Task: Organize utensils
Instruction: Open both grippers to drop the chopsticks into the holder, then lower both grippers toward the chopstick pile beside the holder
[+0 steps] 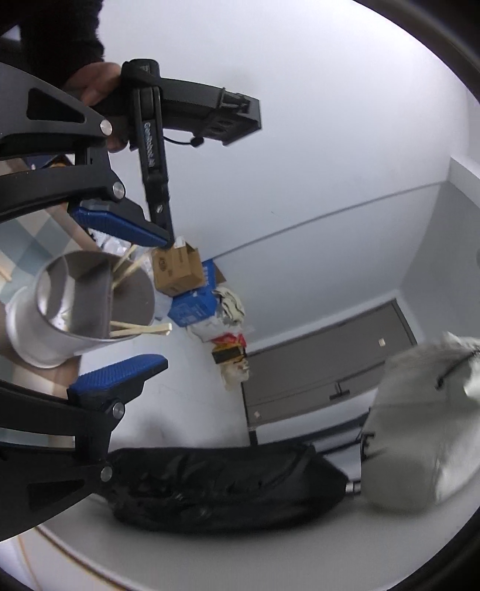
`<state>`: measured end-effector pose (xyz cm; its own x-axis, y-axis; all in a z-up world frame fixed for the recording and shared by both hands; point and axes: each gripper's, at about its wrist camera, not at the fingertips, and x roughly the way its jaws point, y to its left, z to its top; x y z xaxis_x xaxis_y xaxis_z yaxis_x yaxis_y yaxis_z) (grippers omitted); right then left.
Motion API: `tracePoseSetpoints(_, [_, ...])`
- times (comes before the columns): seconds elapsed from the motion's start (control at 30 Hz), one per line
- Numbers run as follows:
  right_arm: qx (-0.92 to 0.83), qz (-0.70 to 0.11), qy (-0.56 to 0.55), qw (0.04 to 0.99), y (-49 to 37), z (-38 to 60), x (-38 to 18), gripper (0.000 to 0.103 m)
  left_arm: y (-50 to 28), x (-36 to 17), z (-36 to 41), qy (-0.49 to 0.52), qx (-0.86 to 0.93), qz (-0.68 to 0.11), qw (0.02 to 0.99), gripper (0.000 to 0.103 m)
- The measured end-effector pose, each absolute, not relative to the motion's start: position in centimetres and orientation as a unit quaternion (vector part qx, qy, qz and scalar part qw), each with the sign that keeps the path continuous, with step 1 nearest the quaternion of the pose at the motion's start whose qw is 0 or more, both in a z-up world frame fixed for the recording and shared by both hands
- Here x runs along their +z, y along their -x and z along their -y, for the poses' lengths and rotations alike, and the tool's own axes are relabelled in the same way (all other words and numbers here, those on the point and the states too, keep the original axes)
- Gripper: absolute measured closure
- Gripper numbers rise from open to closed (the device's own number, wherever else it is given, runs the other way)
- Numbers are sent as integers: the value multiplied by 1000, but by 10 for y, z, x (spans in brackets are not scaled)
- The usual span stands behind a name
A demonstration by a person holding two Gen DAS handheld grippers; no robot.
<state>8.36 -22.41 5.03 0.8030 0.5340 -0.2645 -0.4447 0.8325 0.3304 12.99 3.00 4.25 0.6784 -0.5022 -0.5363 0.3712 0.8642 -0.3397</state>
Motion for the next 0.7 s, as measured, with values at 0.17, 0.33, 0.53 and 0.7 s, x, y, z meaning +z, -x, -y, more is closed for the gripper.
tracePoseSetpoints(0.17, [248, -189, -135, 940, -58, 229, 44, 27, -107, 41, -31, 87, -210, -311, 923, 48])
tracePoseSetpoints(0.33, [246, -204, -133, 938, -31, 225, 36, 15, -86, 41, -36, 82, -182, -305, 931, 41])
tracePoseSetpoints(0.53, [248, -223, -122, 935, -12, 214, 27, 9, -66, 28, -39, 71, -146, -309, 937, 33])
tracePoseSetpoints(0.7, [247, -256, -116, 927, -3, 204, 12, 8, -54, 8, -47, 78, -116, -321, 937, 29])
